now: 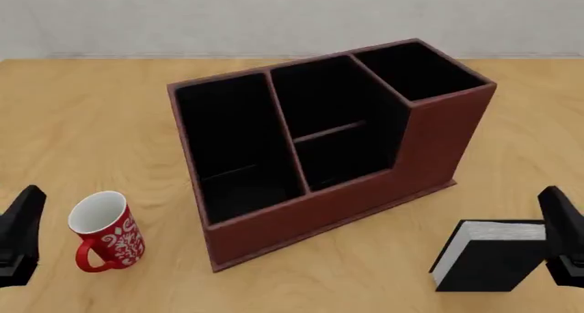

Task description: Pick up the book and place it in the back compartment of the caddy.

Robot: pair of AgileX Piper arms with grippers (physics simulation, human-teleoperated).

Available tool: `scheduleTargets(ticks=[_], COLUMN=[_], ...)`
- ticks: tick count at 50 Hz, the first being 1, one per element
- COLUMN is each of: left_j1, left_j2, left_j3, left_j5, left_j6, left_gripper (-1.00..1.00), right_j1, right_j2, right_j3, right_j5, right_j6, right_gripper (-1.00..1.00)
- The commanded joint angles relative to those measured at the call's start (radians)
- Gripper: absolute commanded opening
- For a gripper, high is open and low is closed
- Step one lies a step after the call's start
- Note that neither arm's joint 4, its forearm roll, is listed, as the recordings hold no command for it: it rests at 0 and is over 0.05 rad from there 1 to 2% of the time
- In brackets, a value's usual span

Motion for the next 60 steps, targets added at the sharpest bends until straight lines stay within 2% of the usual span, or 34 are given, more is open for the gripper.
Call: scheduleTargets(ticks=[1, 3, 4, 7, 11, 14, 18, 21, 23, 24, 25, 27, 28, 30, 31, 33, 34, 36, 37, 38, 40, 44, 47, 48, 49, 51, 53, 56, 58, 60], left_j1=[-0.051, -0.089, -0.087, -0.115, -0.151, -0.207, -0.209, -0.231, -0.277, -0.296, -0.291, -0.339, -0.352, -0.360, -0.428, -0.441, -0.497, -0.484, -0.541, -0.541, -0.568, -0.618, -0.660, -0.654, -0.678, -0.751, -0.817, -0.849, -0.886, -0.905], left_j2=[0.031, 0.031, 0.032, 0.026, 0.035, 0.052, 0.056, 0.073, 0.087, 0.092, 0.094, 0.111, 0.119, 0.127, 0.147, 0.159, 0.182, 0.174, 0.184, 0.184, 0.197, 0.235, 0.272, 0.281, 0.295, 0.339, 0.395, 0.426, 0.469, 0.491], left_j3=[-0.031, -0.037, -0.047, -0.078, -0.113, -0.121, -0.171, -0.210, -0.227, -0.237, -0.243, -0.260, -0.282, -0.295, -0.332, -0.342, -0.372, -0.380, -0.401, -0.401, -0.410, -0.447, -0.472, -0.496, -0.515, -0.544, -0.585, -0.614, -0.645, -0.665], left_j5=[0.002, 0.002, 0.007, 0.024, 0.025, 0.014, 0.041, 0.054, 0.054, 0.058, 0.061, 0.058, 0.067, 0.071, 0.084, 0.088, 0.100, 0.109, 0.118, 0.118, 0.123, 0.131, 0.125, 0.134, 0.135, 0.135, 0.140, 0.141, 0.139, 0.133], left_j6=[0.000, 0.046, 0.018, 0.032, 0.022, 0.045, 0.024, -0.001, 0.027, -0.018, -0.031, 0.022, 0.021, 0.011, 0.028, 0.027, 0.031, 0.049, 0.015, 0.015, 0.049, 0.050, 0.055, 0.027, 0.003, 0.023, 0.032, 0.045, 0.051, 0.046], left_gripper=[1.00, 1.00, 1.00, 1.00, 1.00, 1.00, 1.00, 1.00, 1.00, 1.00, 1.00, 1.00, 1.00, 1.00, 1.00, 1.00, 1.00, 1.00, 1.00, 1.00, 1.00, 1.00, 1.00, 1.00, 1.00, 1.00, 1.00, 1.00, 1.00, 1.00], right_j1=[0.006, 0.003, 0.002, 0.007, 0.002, 0.007, 0.003, 0.006, 0.005, 0.003, 0.002, 0.004, 0.006, 0.006, 0.003, 0.002, 0.004, 0.006, 0.005, 0.005, 0.003, 0.006, 0.003, 0.003, 0.004, 0.006, 0.004, 0.003, 0.005, 0.005], right_j2=[-0.001, 0.012, 0.012, -0.002, 0.016, -0.001, 0.021, -0.001, 0.004, 0.029, 0.042, 0.018, 0.003, 0.002, 0.028, 0.042, 0.020, 0.003, 0.009, 0.009, 0.040, 0.005, 0.029, 0.027, 0.017, 0.002, 0.012, 0.027, 0.002, 0.002], right_j3=[-0.004, -0.003, -0.003, -0.005, -0.002, -0.002, -0.001, -0.003, -0.001, 0.001, 0.001, -0.001, -0.001, -0.002, 0.000, 0.001, 0.000, -0.001, 0.000, 0.000, 0.001, -0.002, 0.000, -0.001, -0.002, -0.003, -0.002, -0.001, -0.003, -0.002], right_j5=[-0.003, 0.003, 0.003, -0.005, 0.000, -0.008, -0.009, -0.008, -0.009, -0.021, -0.029, -0.016, -0.011, -0.011, -0.021, -0.030, -0.020, -0.011, -0.013, -0.013, -0.029, -0.011, -0.020, -0.017, -0.012, -0.007, -0.007, -0.019, -0.006, -0.005], right_j6=[-0.017, 0.019, 0.020, -0.025, 0.023, -0.023, 0.018, -0.023, -0.013, 0.012, 0.019, 0.000, -0.021, -0.022, 0.011, 0.018, -0.003, -0.019, -0.011, -0.011, 0.016, -0.017, 0.013, 0.013, 0.003, -0.016, 0.003, 0.011, -0.013, -0.011], right_gripper=[1.00, 1.00, 1.00, 1.00, 1.00, 1.00, 1.00, 1.00, 1.00, 1.00, 1.00, 1.00, 1.00, 1.00, 1.00, 1.00, 1.00, 1.00, 1.00, 1.00, 1.00, 1.00, 1.00, 1.00, 1.00, 1.00, 1.00, 1.00, 1.00, 1.00])
